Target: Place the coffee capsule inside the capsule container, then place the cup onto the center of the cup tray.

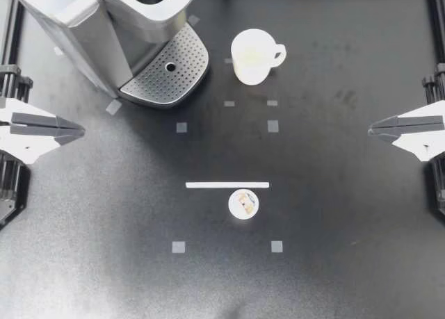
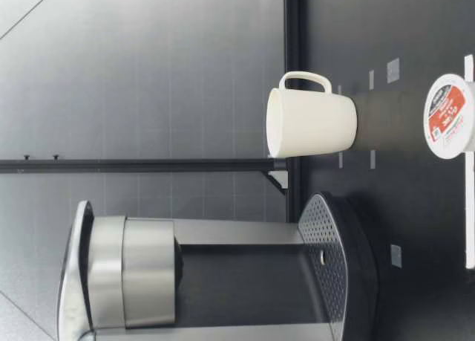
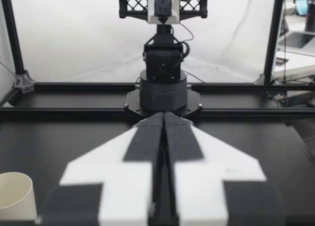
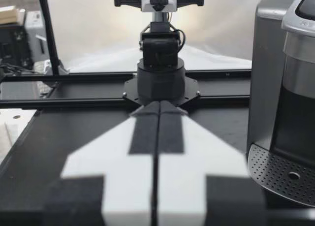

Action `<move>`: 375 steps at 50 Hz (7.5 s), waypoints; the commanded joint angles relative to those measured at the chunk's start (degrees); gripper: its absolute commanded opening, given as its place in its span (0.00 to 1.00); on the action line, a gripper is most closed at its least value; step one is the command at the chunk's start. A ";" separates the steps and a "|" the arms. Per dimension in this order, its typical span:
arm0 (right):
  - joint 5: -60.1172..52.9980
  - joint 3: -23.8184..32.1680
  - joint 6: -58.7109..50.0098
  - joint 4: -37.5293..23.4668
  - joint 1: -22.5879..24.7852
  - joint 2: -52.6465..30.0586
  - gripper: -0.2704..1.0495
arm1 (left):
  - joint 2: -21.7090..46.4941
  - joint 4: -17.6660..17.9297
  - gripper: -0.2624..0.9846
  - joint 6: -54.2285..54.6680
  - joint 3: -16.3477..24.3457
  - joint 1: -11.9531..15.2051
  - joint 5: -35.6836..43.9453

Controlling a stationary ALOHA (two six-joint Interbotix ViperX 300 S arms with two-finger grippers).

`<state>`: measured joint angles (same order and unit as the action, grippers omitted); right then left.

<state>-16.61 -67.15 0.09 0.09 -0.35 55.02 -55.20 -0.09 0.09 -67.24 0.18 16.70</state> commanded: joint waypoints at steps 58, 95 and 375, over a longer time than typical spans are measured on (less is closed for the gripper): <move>21.80 16.00 -1.14 0.62 5.01 -41.92 0.63 | 0.26 0.00 0.34 -1.49 0.26 1.32 2.02; 25.93 24.70 -1.23 0.53 6.42 -56.95 0.88 | 0.44 0.00 0.34 -2.02 -0.44 1.32 2.02; 2.90 6.86 -9.84 5.36 4.04 -31.38 0.56 | 51.50 -88.51 0.34 32.43 54.76 -3.25 -106.52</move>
<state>-13.01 -61.88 -9.76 5.45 3.60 23.29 -0.97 -87.89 31.90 -12.66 -4.22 -90.26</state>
